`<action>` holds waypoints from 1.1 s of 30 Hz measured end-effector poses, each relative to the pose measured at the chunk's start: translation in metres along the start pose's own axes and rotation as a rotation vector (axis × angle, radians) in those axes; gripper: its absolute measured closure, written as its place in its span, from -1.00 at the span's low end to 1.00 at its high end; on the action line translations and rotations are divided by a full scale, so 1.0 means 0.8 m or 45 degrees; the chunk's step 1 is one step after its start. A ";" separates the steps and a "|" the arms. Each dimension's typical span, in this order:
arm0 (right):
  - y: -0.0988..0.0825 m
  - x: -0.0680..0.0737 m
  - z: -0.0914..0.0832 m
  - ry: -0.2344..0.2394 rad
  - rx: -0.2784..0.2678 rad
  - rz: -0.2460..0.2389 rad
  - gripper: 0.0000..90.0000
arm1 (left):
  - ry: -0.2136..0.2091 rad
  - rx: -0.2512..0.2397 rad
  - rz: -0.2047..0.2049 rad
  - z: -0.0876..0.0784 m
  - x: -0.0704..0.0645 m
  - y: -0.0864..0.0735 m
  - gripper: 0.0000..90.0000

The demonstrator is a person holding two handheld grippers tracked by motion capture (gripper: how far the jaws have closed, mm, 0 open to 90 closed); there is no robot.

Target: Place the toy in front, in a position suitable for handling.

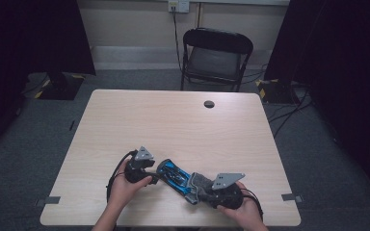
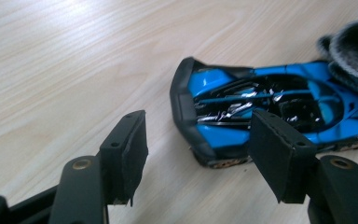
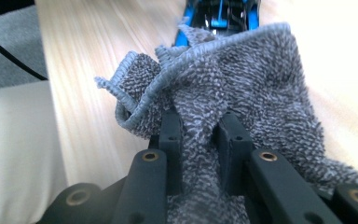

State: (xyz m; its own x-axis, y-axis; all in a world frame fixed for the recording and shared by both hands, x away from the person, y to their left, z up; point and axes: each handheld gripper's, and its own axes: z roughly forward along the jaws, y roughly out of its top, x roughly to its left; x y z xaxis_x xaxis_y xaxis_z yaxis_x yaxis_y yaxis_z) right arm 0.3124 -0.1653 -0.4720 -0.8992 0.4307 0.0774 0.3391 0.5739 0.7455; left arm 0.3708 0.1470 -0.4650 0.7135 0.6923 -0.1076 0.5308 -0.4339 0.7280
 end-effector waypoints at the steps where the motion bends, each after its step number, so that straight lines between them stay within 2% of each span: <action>1: 0.002 0.001 -0.003 0.003 -0.009 -0.006 0.67 | -0.002 0.002 0.009 0.001 -0.001 0.001 -0.17; 5: 0.008 0.013 -0.014 0.056 -0.032 -0.052 0.67 | -0.008 0.006 0.018 0.004 -0.004 0.003 -0.18; 8: 0.005 0.024 -0.017 0.124 -0.005 -0.105 0.67 | -0.007 0.004 0.014 0.005 -0.005 0.003 -0.18; 10: 0.000 0.027 -0.012 0.146 0.027 -0.128 0.67 | -0.013 0.003 0.009 0.006 -0.005 0.002 -0.18; 14: -0.002 0.025 0.005 0.142 0.094 -0.128 0.66 | -0.024 0.018 0.016 0.012 -0.010 0.004 -0.16; 15: -0.002 0.023 0.008 0.137 0.102 -0.123 0.66 | -0.020 0.030 0.030 0.012 -0.010 0.004 -0.15; 17: -0.001 0.019 0.013 0.140 0.100 -0.099 0.67 | -0.024 0.029 0.021 0.013 -0.010 0.005 -0.16; 21: 0.000 0.009 0.014 0.119 0.093 -0.065 0.67 | -0.039 0.019 -0.004 0.015 -0.006 0.004 -0.10; 32: -0.009 -0.029 0.010 -0.057 0.009 0.059 0.68 | -0.031 0.023 -0.006 0.015 -0.008 0.004 -0.08; 33: -0.009 -0.031 0.011 -0.067 0.003 0.063 0.68 | -0.025 0.025 0.006 0.015 -0.007 0.005 -0.08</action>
State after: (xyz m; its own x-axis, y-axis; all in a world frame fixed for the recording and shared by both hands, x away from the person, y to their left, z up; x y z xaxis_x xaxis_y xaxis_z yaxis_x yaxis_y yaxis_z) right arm 0.3349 -0.1741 -0.4849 -0.8653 0.4949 0.0793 0.3838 0.5525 0.7399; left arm 0.3739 0.1346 -0.4697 0.7247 0.6790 -0.1177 0.5363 -0.4484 0.7151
